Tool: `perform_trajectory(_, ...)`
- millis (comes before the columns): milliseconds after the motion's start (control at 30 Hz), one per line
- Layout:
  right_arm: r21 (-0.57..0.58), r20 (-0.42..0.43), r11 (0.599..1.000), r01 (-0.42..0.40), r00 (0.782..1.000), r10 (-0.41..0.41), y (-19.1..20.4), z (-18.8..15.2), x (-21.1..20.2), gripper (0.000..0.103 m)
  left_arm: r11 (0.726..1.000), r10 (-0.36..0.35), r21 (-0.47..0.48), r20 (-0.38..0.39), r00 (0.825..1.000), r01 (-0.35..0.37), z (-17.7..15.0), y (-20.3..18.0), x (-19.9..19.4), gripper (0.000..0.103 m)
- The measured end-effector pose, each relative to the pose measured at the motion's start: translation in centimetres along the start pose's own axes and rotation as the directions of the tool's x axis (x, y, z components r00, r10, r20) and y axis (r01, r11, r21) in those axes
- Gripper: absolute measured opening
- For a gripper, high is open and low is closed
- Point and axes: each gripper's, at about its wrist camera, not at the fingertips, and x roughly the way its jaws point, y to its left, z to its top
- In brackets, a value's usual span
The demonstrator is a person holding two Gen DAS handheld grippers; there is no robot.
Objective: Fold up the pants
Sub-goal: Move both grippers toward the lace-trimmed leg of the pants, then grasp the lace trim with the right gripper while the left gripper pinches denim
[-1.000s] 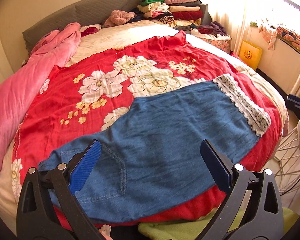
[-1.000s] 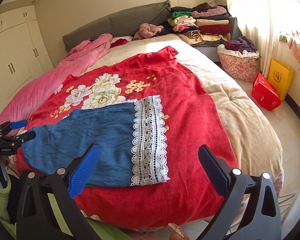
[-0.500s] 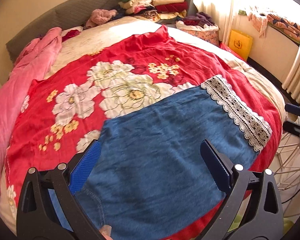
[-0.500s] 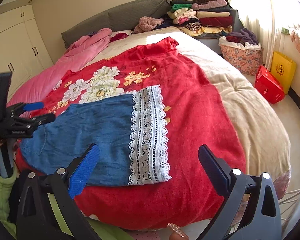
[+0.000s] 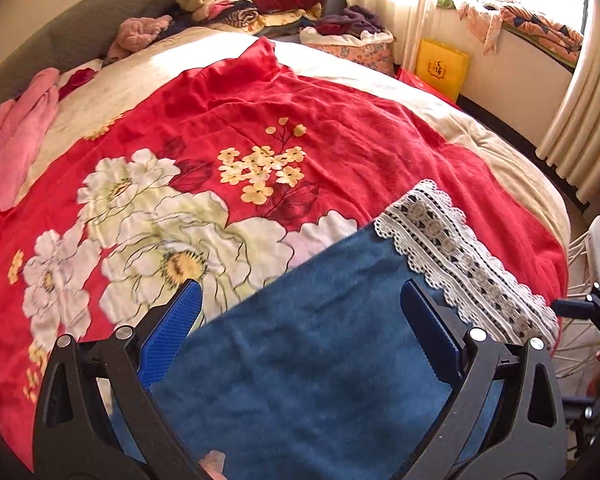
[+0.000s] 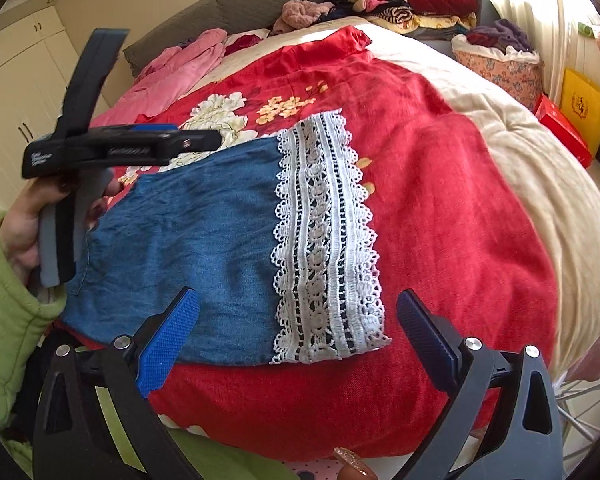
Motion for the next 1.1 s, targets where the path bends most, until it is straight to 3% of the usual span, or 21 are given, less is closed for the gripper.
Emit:
perform_trajectory(200, 0.088, -0.005, 0.996, -0.021, 1.000, 0.022, -1.2, -0.1, 1.7, 0.098, 0.997, -0.082, 0.006, -0.089, 0.993, 0.082, 1.3, -0.7, 4.2, 0.093)
perform_trajectory(267, 0.095, 0.009, 0.995, -0.034, 0.999, 0.034, -1.2, -0.1, 1.6, 0.097, 0.993, -0.116, -0.018, -0.119, 0.986, 0.115, 1.4, -0.7, 5.4, 0.089)
perform_trajectory(300, 0.088, 0.015, 0.995, -0.040, 0.999, 0.039, -1.1, 0.0, 1.5, 0.092, 0.992, -0.129, -0.029, -0.131, 0.983, 0.127, 1.3, -0.7, 6.1, 0.080)
perform_trajectory(333, 0.074, 0.016, 0.996, -0.050, 0.999, 0.049, -0.9, 0.0, 1.4, 0.073, 0.989, -0.145, -0.035, -0.142, 0.979, 0.142, 1.1, -0.8, 6.5, 0.070)
perform_trajectory(433, 0.032, 0.005, 0.999, -0.038, 0.999, 0.038, -0.3, -0.1, 1.7, 0.072, 0.990, -0.144, -0.013, -0.141, 0.980, 0.144, 0.7, -1.3, 6.8, 0.061)
perform_trajectory(600, 0.060, -0.004, 0.997, -0.038, 0.999, 0.038, -0.8, 0.0, 2.8, 0.072, 0.985, -0.173, 0.002, -0.125, 0.977, 0.175, 0.7, -1.7, 6.4, 0.062)
perform_trajectory(667, 0.038, -0.001, 0.998, -0.051, 0.999, 0.051, -0.3, 0.1, 2.6, 0.067, 0.986, -0.165, 0.010, -0.118, 0.979, 0.168, 0.6, -1.9, 6.6, 0.062)
perform_trajectory(867, 0.011, -0.024, 0.998, -0.064, 0.998, 0.065, 0.2, 0.6, 3.9, 0.059, 0.985, -0.159, 0.049, -0.091, 0.983, 0.164, 0.2, -3.2, 5.8, 0.015)
perform_trajectory(933, 0.007, -0.031, 0.998, -0.056, 0.998, 0.056, 0.4, 0.8, 4.3, 0.047, 0.986, -0.145, 0.070, -0.089, 0.985, 0.152, 0.0, -3.6, 5.8, 0.009)
perform_trajectory(967, -0.006, -0.032, 0.997, -0.077, 0.997, 0.077, 0.8, 1.0, 4.1, 0.027, 0.986, -0.140, 0.076, -0.086, 0.986, 0.147, -0.1, -3.6, 5.8, 0.008)
perform_trajectory(1100, -0.073, -0.022, 0.992, -0.104, 0.995, 0.102, 2.7, 1.3, 3.2, 0.027, 0.983, -0.182, 0.020, -0.054, 0.982, 0.183, -0.6, -2.7, 5.1, 0.004)
